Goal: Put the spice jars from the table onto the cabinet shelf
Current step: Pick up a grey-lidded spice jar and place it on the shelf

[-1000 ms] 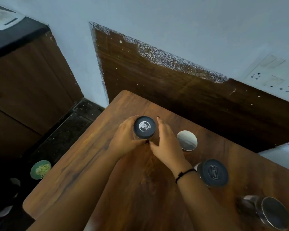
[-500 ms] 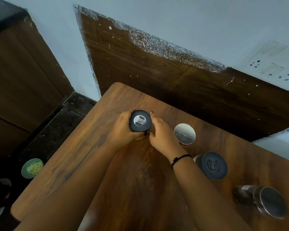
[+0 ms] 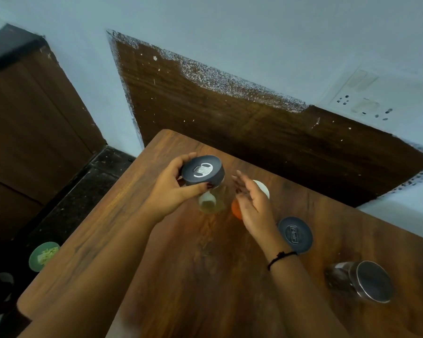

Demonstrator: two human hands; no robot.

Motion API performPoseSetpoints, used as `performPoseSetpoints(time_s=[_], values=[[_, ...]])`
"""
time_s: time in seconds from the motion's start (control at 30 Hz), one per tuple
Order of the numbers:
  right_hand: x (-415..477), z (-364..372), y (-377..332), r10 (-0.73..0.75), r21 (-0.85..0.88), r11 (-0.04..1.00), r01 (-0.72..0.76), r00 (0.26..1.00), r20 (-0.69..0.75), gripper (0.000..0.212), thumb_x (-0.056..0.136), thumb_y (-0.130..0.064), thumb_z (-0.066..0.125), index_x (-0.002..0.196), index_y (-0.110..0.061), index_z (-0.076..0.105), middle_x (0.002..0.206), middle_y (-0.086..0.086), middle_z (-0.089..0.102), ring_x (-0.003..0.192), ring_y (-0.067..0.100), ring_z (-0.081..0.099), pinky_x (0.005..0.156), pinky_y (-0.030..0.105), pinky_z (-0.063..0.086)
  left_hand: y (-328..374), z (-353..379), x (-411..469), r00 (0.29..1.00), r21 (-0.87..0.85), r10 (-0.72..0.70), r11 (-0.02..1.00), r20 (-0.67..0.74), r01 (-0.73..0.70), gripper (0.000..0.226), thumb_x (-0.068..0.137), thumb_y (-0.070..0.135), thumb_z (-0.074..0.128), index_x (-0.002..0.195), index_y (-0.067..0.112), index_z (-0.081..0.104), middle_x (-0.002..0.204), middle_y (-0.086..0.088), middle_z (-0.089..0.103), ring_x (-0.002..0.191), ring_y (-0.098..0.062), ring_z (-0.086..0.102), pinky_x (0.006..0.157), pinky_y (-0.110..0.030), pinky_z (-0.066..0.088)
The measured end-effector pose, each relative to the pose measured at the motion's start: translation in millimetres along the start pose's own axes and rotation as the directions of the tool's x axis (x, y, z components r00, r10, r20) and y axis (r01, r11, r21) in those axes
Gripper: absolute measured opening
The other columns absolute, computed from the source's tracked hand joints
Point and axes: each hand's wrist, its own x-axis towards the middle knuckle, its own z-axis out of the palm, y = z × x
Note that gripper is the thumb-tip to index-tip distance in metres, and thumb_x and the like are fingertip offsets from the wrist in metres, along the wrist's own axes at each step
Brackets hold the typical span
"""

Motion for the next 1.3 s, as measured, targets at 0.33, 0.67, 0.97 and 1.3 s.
performPoseSetpoints(time_s=[0.33, 0.67, 0.97, 1.3], values=[[-52, -50, -11, 0.041, 0.444, 0.89, -0.102, 0.989, 0.144, 0.082, 0.073, -0.081, 0.055, 0.135, -0.028, 0.054, 0.131, 0.001, 0.064, 0.121, 0.02, 0.061, 0.105, 0.047, 0.046, 80, 16, -30, 0.954, -0.164, 0.002, 0.985, 0.3, 0.05, 0.07, 0.076, 0.025, 0.08, 0.139, 0.026, 0.05, 0.133, 0.003, 0.06, 0.121, -0.014, 0.061, 0.099, -0.034, 0.054], [-98, -68, -32, -0.081, 0.537, 0.844, 0.006, 0.99, 0.116, 0.08, 0.059, -0.062, 0.083, 0.127, -0.027, 0.059, 0.124, 0.004, 0.067, 0.118, 0.025, 0.063, 0.096, 0.041, 0.051, 139, 53, -59, 0.952, -0.184, 0.044, 0.983, 0.303, 0.013, 0.074, 0.069, 0.043, 0.075, 0.137, 0.023, 0.054, 0.13, -0.007, 0.061, 0.117, -0.021, 0.064, 0.09, -0.03, 0.055], [-131, -102, -50, -0.099, 0.532, 0.846, 0.043, 0.992, 0.078, 0.105, 0.046, -0.06, 0.091, 0.135, -0.021, 0.049, 0.126, 0.007, 0.065, 0.114, 0.024, 0.066, 0.098, 0.048, 0.052, 180, 91, -95, 0.968, -0.142, 0.119, 0.986, 0.221, -0.089, 0.076, 0.063, 0.05, 0.077, 0.132, 0.025, 0.057, 0.126, -0.002, 0.064, 0.111, -0.013, 0.067, 0.084, -0.024, 0.056], [-171, -145, -64, -0.165, 0.648, 0.726, 0.229, 0.973, -0.159, 0.08, 0.062, -0.043, 0.085, 0.128, -0.013, 0.051, 0.115, 0.008, 0.07, 0.108, 0.027, 0.068, 0.083, 0.034, 0.058, 218, 138, -125, 0.961, -0.17, 0.2, 0.971, 0.194, -0.168, 0.068, 0.079, 0.042, 0.08, 0.137, 0.021, 0.051, 0.123, -0.005, 0.063, 0.098, -0.006, 0.07, 0.072, -0.018, 0.055]])
